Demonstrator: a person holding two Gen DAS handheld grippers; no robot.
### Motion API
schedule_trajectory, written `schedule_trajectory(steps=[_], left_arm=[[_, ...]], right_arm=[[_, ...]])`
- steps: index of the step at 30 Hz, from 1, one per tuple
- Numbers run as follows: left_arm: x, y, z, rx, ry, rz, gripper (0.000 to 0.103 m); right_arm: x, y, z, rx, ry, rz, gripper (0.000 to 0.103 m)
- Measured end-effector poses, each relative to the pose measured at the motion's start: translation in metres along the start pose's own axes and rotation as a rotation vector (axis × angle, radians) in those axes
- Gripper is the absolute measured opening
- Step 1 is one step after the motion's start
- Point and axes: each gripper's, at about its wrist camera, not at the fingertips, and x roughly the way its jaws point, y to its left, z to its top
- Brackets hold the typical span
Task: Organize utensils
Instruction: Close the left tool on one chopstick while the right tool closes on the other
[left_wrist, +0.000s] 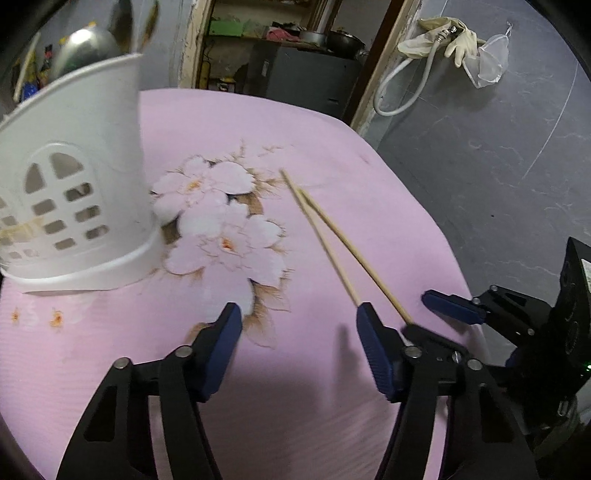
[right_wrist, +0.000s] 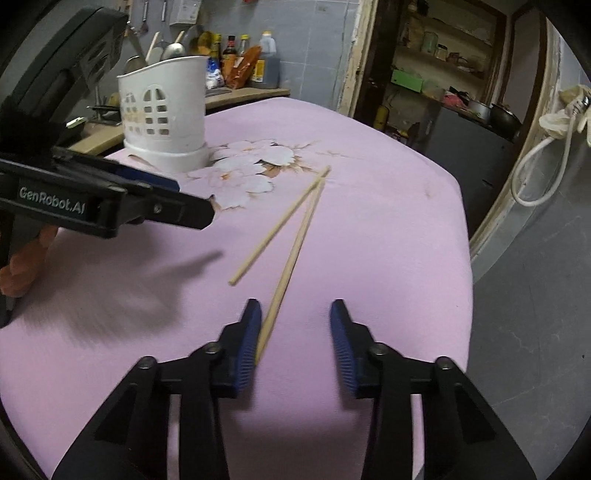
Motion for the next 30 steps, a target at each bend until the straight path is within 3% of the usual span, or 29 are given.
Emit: schedule_trajectory(steps=[4,7,13,18,29,30], left_arm=[[0.009,-0.004,0.006,-0.022,0.035,-0.045,0.048],[0.017,-0.009,0.011,-0.023,0.062,-0.054,0.043],[0.026,-0.011,0.023,-0.051,0.086,-0.027,0.034],[0.03,-0.008,0.024,-0.067,0.092,0.006,0.008],[0.004,0.017,0.009,-0.127,0.085,0.021,0.002],[0.001,0.02,0.007,-0.116,0.043,-0.012,0.002]], right_arm=[[-0.002,-0.01,-0.003,0.023,-0.008,-0.015,0.008],[-0.002,-0.016,-0.003,0.047,-0.015,-0.011,0.004],[-0.005,-0.018,-0.005,0.061,-0.032,-0.03,0.003],[-0.006,-0.025,-0.007,0.101,-0.037,-0.036,0.003],[-0.01,-0.035,-0.009,0.167,-0.035,-0.023,0.003],[-0.01,-0.035,-0.009,0.167,-0.035,-0.023,0.003]])
